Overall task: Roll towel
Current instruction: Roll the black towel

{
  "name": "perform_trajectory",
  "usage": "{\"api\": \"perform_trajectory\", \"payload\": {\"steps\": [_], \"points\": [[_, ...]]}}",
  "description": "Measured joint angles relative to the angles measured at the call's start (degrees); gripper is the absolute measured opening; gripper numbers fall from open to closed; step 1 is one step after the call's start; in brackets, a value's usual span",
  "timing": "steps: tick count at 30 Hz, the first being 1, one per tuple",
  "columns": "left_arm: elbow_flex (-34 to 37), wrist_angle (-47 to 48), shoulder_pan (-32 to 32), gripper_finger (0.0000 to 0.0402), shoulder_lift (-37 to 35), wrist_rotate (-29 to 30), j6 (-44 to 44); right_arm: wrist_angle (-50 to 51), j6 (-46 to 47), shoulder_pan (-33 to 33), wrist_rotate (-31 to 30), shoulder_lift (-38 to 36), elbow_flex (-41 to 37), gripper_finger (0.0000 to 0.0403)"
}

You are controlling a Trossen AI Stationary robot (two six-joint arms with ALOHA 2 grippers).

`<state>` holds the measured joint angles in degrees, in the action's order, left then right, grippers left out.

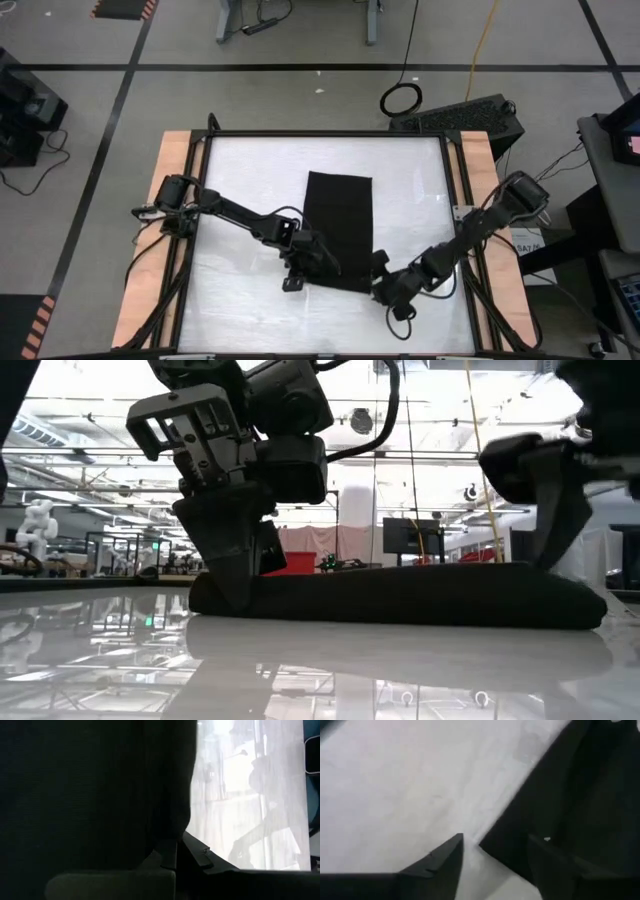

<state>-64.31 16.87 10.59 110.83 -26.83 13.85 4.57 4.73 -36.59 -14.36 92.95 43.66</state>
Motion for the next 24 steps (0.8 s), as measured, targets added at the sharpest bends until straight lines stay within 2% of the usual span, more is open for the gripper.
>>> {"api": "perform_trajectory", "payload": {"steps": [2, 5, 10, 15, 22, 24], "points": [[0.00, 0.00, -0.09, 0.0002, 0.00, 0.00, 0.22, 0.00, 2.08, -0.38, -3.33, 1.54, 0.00, 0.0244], [0.00, -0.02, -0.13, 0.0002, 0.00, -0.15, 0.50, -1.06, 2.95, -0.65, -4.03, 3.42, 0.00, 0.0262], [0.00, 0.00, -0.13, 0.0002, 0.00, -0.20, 0.85, -3.59, 3.30, -0.72, -4.66, 5.97, 0.15, 0.0245], [0.00, 0.00, -0.13, 0.0004, 0.00, -0.20, 0.96, -3.76, 6.13, -0.79, -6.47, 7.22, 0.26, 0.0184], [0.00, 0.17, -0.13, 0.0032, -0.02, -0.20, 2.01, -0.86, 10.94, -0.56, -7.70, 7.38, 0.26, 0.0034], [0.00, 0.17, -0.13, 0.0041, -0.02, -0.20, 2.01, -0.05, 11.89, -0.46, -7.57, 7.34, 0.26, 0.0011]]}}
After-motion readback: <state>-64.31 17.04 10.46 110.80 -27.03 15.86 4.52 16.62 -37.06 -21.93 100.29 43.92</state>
